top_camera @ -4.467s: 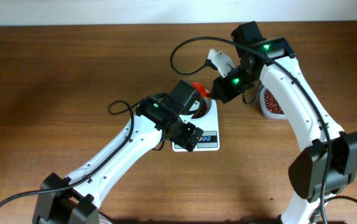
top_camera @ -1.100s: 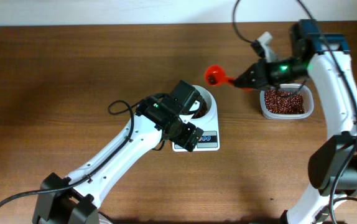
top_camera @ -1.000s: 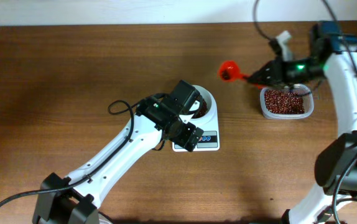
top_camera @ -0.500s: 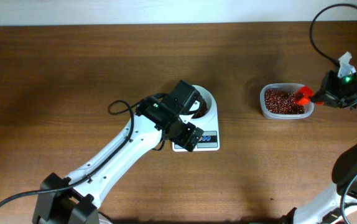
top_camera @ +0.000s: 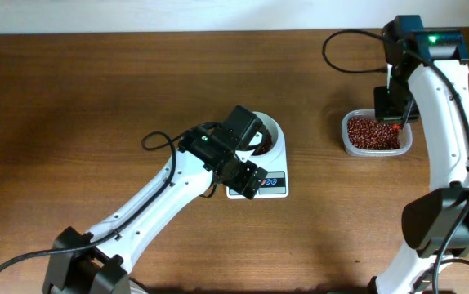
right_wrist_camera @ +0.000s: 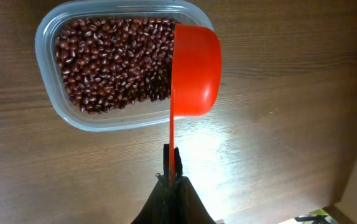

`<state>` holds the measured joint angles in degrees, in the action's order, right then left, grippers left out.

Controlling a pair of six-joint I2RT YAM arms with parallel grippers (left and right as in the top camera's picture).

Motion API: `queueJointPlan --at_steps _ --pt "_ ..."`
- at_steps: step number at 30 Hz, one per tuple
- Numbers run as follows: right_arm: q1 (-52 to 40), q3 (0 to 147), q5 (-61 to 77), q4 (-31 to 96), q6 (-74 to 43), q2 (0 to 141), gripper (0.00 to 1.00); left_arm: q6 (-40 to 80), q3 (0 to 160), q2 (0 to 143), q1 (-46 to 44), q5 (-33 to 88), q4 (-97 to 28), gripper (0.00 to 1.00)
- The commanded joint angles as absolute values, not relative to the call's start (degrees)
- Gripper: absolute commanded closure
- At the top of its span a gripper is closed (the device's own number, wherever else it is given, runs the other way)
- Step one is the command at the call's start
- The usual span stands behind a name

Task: Scoop item into bowl and weigh 50g on scale
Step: 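Dip the scoop into the beans with the right gripper, then carry the filled scoop over the grey bowl with the right gripper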

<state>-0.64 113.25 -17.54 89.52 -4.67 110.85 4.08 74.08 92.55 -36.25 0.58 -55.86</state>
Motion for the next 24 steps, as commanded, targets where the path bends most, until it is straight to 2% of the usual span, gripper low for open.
queueJointPlan --at_steps 1,2,6,9,15,20,24 --pt "-0.71 114.24 -12.27 88.75 -6.22 109.89 0.96 3.55 73.84 93.06 -36.27 0.19 -55.75 0.01" --pt "-0.71 114.24 -6.85 88.31 -5.26 109.89 0.96 3.55 73.84 93.06 -36.27 0.19 -55.75 0.01" --pt "-2.48 114.24 27.09 87.39 12.53 109.89 0.96 3.55 73.84 93.06 -36.27 0.19 -55.75 0.01" --pt "-5.34 114.24 34.74 87.35 19.79 109.91 0.96 3.55 73.84 93.06 -36.27 0.19 -55.75 0.01" --pt "-12.12 113.86 36.16 83.96 23.83 110.00 0.96 3.55 73.84 93.06 -36.27 0.19 -55.75 0.01" --pt "-17.15 113.32 27.83 81.08 24.01 110.00 0.96 3.55 73.84 93.06 -36.27 0.19 -55.75 0.01" --pt "-18.04 111.13 26.65 78.24 24.01 110.00 0.96 3.55 73.84 93.06 -36.27 0.19 -55.75 0.01"
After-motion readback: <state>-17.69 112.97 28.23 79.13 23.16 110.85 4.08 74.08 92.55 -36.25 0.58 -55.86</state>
